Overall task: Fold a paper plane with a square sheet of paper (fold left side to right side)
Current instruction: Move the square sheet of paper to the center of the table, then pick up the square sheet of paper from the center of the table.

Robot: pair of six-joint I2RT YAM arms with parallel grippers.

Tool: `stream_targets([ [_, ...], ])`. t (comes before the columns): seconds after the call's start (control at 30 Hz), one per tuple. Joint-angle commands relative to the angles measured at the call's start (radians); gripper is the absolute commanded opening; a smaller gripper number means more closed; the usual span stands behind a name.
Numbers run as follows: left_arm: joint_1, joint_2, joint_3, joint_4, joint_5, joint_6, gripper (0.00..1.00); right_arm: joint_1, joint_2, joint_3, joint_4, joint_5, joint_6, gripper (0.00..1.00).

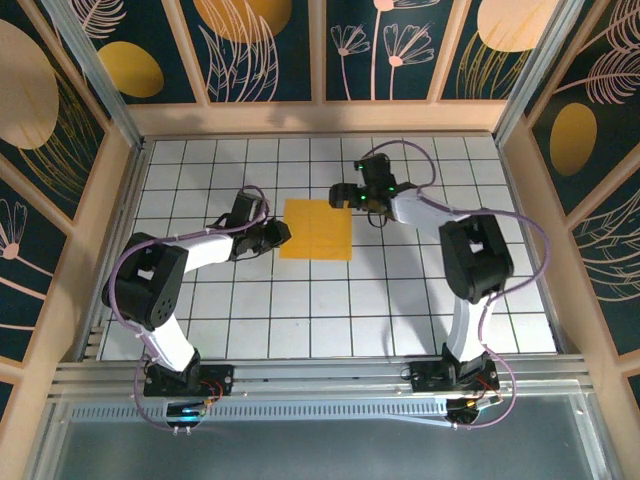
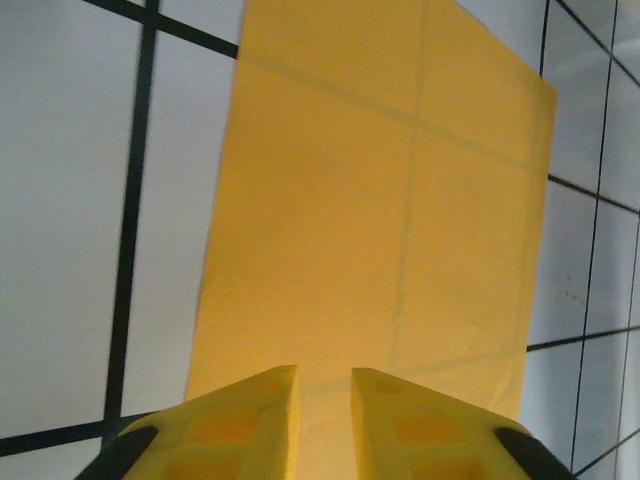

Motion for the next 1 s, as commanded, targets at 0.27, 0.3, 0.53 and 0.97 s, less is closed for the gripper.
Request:
stream_targets([
  [0.27,-0.004,0.113,0.021,0.05,0.055,0.022,0.16,0.06,0.204,0.191,-0.125,0.129,-0.085,0.99],
  [0.3,-0.004,0.116,0.016,0.053,0.056,0.021,0.16,0.06,0.213,0.197,-0.128,0.131,-0.085,0.99],
  [0.53,-0.004,0.127,-0.004,0.057,0.048,0.021,0.16,0.096,0.246,0.211,-0.153,0.135,-0.095,0.99],
  [0.97,-0.004,0.131,-0.011,0.096,0.066,-0.001,0.16,0.162,0.197,0.175,-0.197,0.092,-0.074,0.96],
])
